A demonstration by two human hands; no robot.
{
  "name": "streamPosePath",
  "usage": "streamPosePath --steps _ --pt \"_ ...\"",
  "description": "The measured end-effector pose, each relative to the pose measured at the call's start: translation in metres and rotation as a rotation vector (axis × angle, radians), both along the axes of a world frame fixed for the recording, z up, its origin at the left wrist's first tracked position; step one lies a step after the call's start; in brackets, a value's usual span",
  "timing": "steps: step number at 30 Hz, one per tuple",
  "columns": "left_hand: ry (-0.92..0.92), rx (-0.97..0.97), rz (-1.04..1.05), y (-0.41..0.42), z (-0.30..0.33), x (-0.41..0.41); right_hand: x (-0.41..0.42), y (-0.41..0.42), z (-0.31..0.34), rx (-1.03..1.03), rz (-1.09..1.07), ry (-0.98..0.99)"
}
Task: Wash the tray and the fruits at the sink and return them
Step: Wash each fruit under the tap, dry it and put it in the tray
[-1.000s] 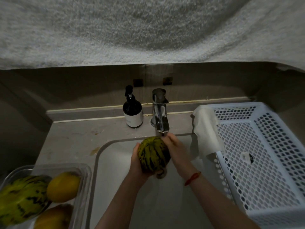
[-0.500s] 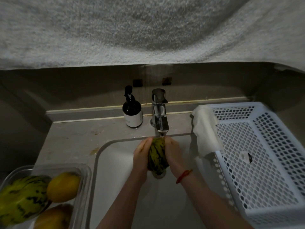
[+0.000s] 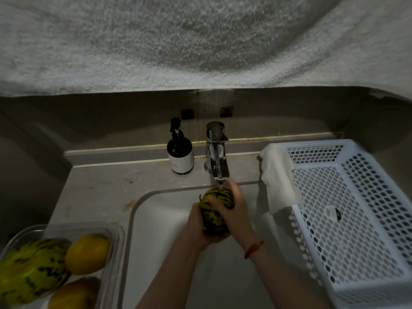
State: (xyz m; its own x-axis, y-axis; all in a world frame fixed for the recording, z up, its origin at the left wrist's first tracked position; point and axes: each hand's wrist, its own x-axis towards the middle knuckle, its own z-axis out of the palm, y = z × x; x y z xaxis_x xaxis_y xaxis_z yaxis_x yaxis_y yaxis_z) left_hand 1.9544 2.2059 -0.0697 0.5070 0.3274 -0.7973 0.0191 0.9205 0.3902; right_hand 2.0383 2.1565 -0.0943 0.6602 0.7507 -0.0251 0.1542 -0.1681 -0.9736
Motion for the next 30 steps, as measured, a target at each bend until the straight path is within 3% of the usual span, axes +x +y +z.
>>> streamPosePath --steps 2,5,7,10,13,15,18,20,21,23,26,28,30 --pt "0.102 0.173 -0.059 -0.004 -0.002 -0.004 0.014 0.009 0.007 -0.035 -0.015 0.249" --pt "0.252 0.343 -0.201 -0.001 -0.003 -0.005 0.029 0.020 0.012 -0.136 -0.065 0.357" --pt "0.341 0.507 -0.225 0.009 -0.007 -0.002 0.032 0.027 0.012 -0.284 -0.093 0.583" --pt "0.138 0.895 -0.201 0.022 -0.009 -0.001 0.025 0.028 0.018 -0.355 -0.005 0.901" --pt "-0.038 0.896 -0.145 0.024 -0.005 -0.003 0.020 0.025 0.024 -0.135 0.032 1.090" --pt "0.051 0.839 -0.022 0.024 -0.005 0.002 0.007 0.020 0.025 0.007 0.012 0.972" --pt "0.281 0.445 0.104 0.030 -0.005 0.013 -0.011 0.011 0.020 0.024 0.028 0.270" --pt "0.325 0.177 0.003 0.036 -0.006 0.010 -0.012 0.000 0.009 0.027 0.212 -0.089" --pt "0.317 0.079 -0.085 0.039 -0.004 0.008 -0.009 -0.006 0.006 0.010 0.305 -0.170" --pt "0.248 -0.035 -0.207 0.040 -0.001 0.002 -0.003 -0.017 0.000 -0.045 0.416 -0.259" --pt "0.088 -0.015 -0.240 0.030 -0.009 0.000 -0.001 -0.015 -0.004 0.049 0.241 -0.196" --pt "0.028 0.101 -0.219 0.022 -0.011 0.003 -0.003 -0.003 0.002 0.074 0.047 -0.024" --pt "0.028 0.338 -0.148 0.018 -0.012 0.006 -0.002 0.009 0.010 0.003 -0.066 0.160"
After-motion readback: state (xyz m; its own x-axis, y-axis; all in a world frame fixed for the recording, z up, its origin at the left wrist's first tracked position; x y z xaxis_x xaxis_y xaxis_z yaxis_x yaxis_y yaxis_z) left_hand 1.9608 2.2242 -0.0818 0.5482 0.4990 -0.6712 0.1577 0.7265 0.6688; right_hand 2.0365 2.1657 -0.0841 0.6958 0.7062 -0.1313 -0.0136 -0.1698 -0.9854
